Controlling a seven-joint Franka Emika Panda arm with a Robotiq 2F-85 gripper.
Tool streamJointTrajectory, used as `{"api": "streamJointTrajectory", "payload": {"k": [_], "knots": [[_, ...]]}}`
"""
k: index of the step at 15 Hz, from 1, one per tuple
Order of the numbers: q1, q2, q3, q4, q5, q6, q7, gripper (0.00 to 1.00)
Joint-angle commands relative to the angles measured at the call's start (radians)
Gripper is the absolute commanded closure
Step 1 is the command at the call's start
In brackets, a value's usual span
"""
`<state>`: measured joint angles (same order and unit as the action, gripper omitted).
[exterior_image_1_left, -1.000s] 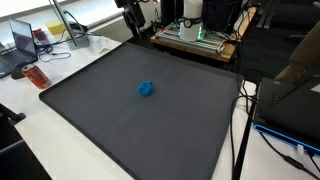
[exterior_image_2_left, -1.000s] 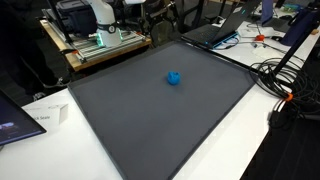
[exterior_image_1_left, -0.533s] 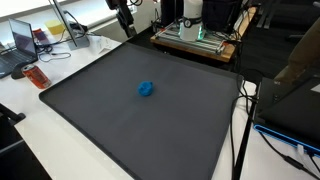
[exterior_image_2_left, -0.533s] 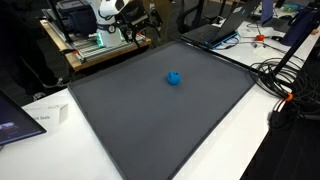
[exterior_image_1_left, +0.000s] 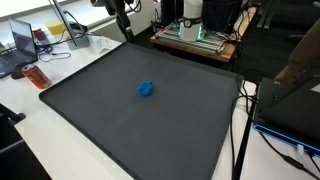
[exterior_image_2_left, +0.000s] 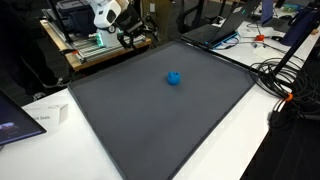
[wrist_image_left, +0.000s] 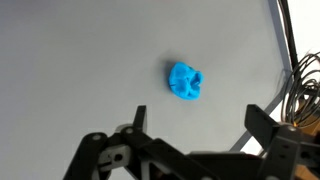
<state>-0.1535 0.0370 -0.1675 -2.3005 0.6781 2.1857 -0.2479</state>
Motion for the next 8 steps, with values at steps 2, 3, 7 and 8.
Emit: {"api": "streamJointTrajectory", "payload": {"k": [2,3,7,8], "knots": [[-0.005,0.032,0.007,0.009,0.014,0.073,0.015,0.0],[-0.008,0.047,0.006,0.014,0.017,0.086,0.006,0.0],[-0.027,0.092,0.005,0.03,0.048,0.06,-0.027,0.0],[-0.035,0.103,0.004,0.036,0.057,0.035,-0.027,0.0]]}}
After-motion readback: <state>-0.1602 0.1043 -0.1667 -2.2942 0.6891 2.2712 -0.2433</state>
